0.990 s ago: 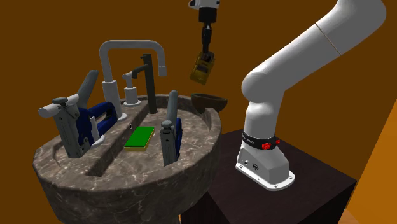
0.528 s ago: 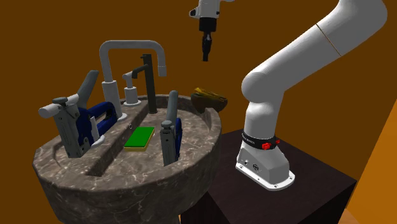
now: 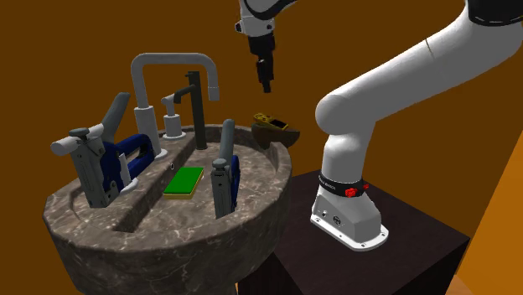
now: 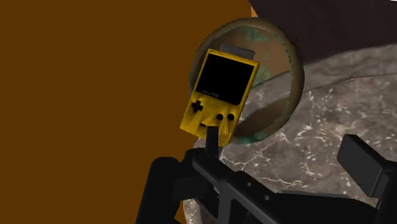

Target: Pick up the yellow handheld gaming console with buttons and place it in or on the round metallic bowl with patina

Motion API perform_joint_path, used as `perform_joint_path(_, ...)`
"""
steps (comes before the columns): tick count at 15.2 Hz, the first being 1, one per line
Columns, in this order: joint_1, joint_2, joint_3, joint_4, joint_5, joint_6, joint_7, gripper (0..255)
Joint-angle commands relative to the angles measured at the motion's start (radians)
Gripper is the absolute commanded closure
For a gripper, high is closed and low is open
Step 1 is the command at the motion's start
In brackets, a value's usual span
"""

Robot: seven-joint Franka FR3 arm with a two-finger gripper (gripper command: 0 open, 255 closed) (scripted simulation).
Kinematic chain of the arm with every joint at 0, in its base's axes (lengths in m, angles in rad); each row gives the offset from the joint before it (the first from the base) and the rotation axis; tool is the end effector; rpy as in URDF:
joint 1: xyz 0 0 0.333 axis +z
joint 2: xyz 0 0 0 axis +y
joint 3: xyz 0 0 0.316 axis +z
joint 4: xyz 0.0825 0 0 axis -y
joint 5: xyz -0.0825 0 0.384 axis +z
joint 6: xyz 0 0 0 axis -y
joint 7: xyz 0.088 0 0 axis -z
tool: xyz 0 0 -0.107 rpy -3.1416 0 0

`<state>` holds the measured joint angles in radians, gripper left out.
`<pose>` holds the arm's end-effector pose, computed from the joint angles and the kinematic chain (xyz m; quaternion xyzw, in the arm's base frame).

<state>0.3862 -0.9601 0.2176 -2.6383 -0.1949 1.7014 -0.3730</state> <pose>0.2298 0.1458 0.5168 0.8826 0.4323 0.0177 0.1837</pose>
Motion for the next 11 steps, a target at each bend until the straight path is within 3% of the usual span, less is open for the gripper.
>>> perform_joint_path(1,-0.033,0.012,0.185,-0.021,-0.013,-0.024,0.215,0)
perform_joint_path(3,-0.082,0.077,0.374,-0.010,-0.017,-0.061,0.422,0)
perform_joint_path(5,-0.169,0.181,0.572,0.028,-0.026,-0.109,0.637,0)
perform_joint_path(7,-0.323,0.313,0.798,0.090,-0.043,-0.170,0.860,0)
perform_joint_path(8,-0.454,0.360,0.949,0.127,-0.042,-0.200,0.957,0)
perform_joint_path(9,-0.335,0.073,0.747,0.108,-0.094,-0.355,0.843,0)
perform_joint_path(10,-0.316,0.095,0.733,0.110,-0.106,-0.363,0.864,0)
perform_joint_path(11,-0.362,0.130,0.766,0.120,-0.106,-0.341,0.902,0)
